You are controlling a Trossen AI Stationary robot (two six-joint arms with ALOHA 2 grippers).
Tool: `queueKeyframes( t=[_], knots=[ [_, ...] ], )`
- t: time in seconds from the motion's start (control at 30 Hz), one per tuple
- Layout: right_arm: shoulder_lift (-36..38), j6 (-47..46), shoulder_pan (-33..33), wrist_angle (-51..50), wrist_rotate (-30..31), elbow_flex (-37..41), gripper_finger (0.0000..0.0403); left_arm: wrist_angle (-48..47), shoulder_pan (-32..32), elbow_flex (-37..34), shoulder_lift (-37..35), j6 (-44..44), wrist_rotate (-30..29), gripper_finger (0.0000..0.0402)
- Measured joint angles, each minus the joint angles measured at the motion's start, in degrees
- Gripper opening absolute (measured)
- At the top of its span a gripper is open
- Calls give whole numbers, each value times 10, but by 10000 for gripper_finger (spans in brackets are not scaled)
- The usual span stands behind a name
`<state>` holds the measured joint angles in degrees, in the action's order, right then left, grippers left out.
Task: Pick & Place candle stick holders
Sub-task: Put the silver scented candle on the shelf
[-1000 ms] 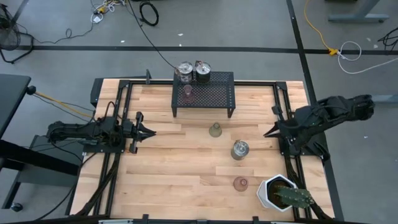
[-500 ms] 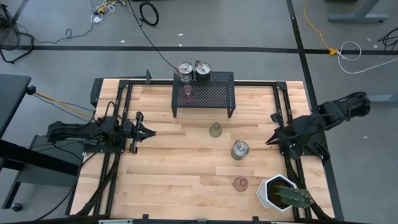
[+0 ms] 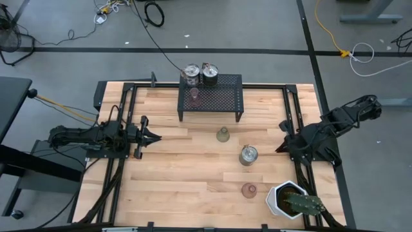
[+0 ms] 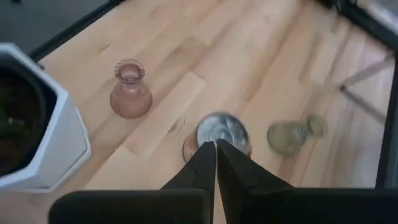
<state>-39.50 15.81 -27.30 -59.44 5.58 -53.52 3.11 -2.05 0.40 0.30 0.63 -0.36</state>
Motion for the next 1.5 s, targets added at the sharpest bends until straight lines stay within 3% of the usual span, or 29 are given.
queueKeyframes(
  t=[0.23,0.67,0.97,1.13,1.5],
  knots=[
    [36,126,-47,42,0,21,20,0,0,0,0,0,0,34],
    [125,162,-106,42,2,104,20,0,0,0,0,0,0,34],
    [143,176,-136,39,49,157,27,0,0,0,0,0,0,34],
    [143,164,-138,25,50,175,67,0,0,0,0,0,0,34],
    [140,116,-138,28,74,188,201,0,0,0,0,0,0,34]
  ],
)
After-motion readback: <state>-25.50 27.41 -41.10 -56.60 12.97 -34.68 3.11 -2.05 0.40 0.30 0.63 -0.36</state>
